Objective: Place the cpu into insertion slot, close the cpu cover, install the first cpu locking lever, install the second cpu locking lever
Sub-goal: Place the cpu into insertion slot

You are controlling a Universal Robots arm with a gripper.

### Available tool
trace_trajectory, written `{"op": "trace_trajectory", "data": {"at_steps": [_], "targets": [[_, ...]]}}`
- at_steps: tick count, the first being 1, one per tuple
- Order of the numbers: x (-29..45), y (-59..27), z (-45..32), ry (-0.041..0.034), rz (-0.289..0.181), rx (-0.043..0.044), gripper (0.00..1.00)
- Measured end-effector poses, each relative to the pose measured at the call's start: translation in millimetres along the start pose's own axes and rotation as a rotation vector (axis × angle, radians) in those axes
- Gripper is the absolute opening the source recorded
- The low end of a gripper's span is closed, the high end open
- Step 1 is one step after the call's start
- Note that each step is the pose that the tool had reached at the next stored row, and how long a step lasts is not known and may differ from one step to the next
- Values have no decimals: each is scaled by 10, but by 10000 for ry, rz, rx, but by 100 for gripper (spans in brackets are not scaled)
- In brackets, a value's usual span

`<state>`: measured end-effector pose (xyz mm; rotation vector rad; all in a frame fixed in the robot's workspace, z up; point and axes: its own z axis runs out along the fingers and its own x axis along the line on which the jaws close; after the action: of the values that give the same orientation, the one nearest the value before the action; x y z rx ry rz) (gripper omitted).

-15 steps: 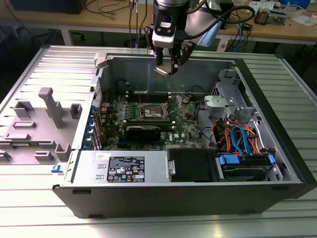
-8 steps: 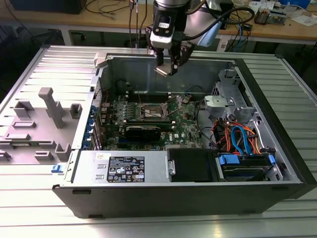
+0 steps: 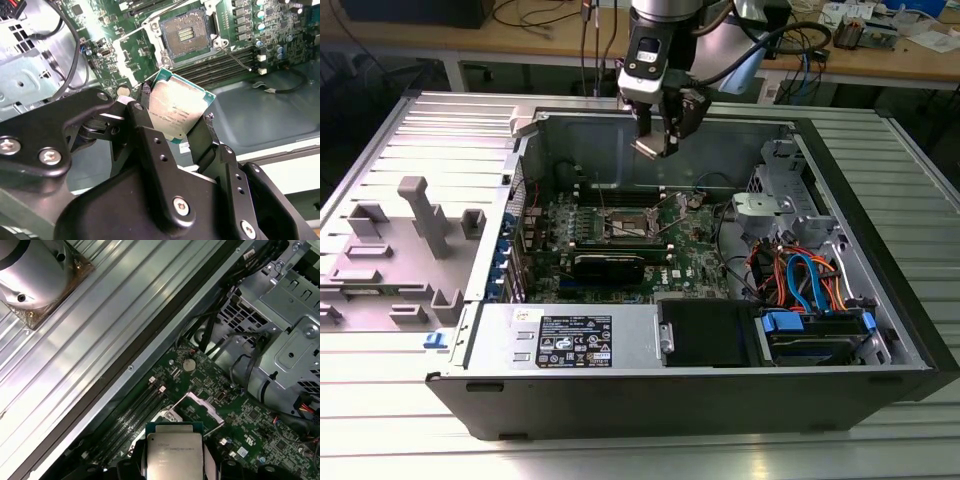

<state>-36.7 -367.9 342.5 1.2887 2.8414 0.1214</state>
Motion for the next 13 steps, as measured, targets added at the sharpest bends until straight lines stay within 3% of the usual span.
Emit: {"op": "trace_trajectory", "data": {"at_steps": [7,13], "targets": [[-2,-4,44,-84,1102,-11,54],[-2,-4,45,-88,1149,-12,54]]}}
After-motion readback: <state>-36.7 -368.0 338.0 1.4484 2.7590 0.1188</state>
